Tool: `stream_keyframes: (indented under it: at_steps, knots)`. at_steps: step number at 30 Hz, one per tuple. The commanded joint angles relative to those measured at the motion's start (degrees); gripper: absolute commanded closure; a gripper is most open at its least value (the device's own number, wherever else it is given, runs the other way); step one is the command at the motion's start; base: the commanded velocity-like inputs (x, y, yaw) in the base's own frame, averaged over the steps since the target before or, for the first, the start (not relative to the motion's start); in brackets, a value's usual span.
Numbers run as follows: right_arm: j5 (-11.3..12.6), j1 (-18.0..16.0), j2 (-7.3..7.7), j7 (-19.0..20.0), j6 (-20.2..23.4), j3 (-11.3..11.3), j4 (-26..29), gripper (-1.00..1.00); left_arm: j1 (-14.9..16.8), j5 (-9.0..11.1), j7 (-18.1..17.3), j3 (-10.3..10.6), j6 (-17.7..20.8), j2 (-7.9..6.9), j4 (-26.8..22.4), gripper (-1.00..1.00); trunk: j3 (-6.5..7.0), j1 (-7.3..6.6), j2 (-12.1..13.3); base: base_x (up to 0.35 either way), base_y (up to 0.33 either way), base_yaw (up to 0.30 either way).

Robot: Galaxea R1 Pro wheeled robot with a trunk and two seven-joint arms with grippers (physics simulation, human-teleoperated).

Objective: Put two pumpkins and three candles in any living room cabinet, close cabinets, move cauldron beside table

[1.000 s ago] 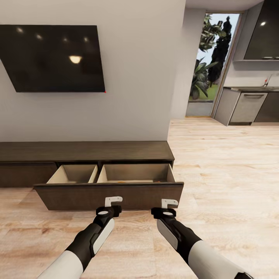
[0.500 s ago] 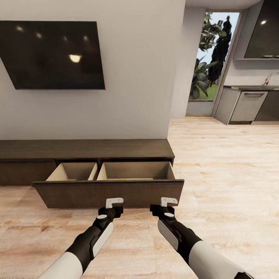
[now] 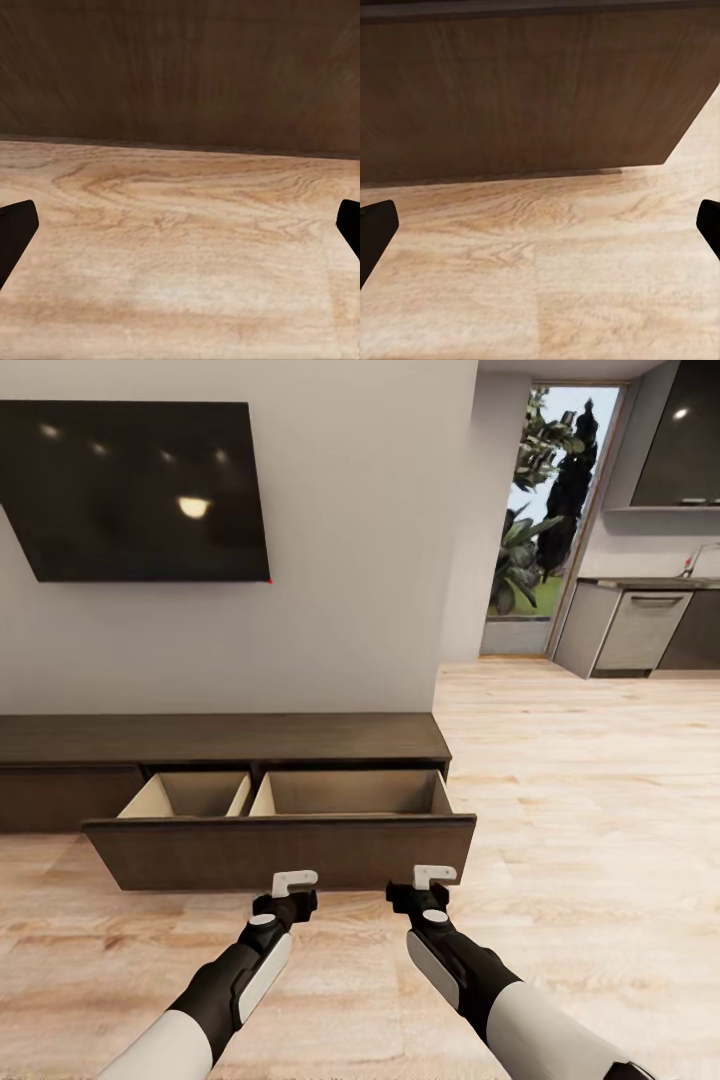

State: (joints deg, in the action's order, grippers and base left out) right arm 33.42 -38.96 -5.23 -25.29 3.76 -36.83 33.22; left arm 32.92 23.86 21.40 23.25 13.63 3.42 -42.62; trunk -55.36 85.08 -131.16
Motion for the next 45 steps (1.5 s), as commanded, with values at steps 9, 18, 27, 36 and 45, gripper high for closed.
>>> stream_keyframes:
  at_steps: [9, 18, 27, 36, 45]
  knots:
    - [0.3, -0.1, 0.05, -0.4, -0.5, -0.3, 0.1, -1.0, 0.0, 0.5, 0.5, 0.1, 0.0, -0.08, -0.1, -1.0, -1.68, 1.97, -3.6, 0.0, 0.0, 0.0]
    - [0.0, -0.1, -0.2, -0.3, -3.3, -0.3, -3.1, -1.0, 0.0, 0.6, 0.6, 0.0, -1.5, -0.14, -0.1, -1.0, -3.29, 3.95, -7.3, 0.0, 0.0, 0.0]
    - [0.0, -0.1, -0.2, -0.3, -3.4, -0.3, -3.4, -1.0, 0.0, 0.6, 0.6, 0.1, -1.6, -0.16, -0.1, -1.0, -4.91, 5.93, -10.9, 0.0, 0.0, 0.0]
    - [0.0, -0.1, -0.13, -0.3, -3.4, -0.3, -3.5, -1.0, 0.0, 0.5, 0.6, 0.3, -1.7, -0.09, -0.1, -1.0, -5.89, 6.64, -12.1, 0.0, 0.0, 0.0]
    - [0.1, -0.1, -0.13, -0.3, -3.4, -0.3, -3.5, -1.0, 0.0, 0.8, 0.8, 0.5, -1.6, -0.05, 0.0, -1.0, -5.89, 6.64, -12.1, 0.128, 0.024, 0.0]
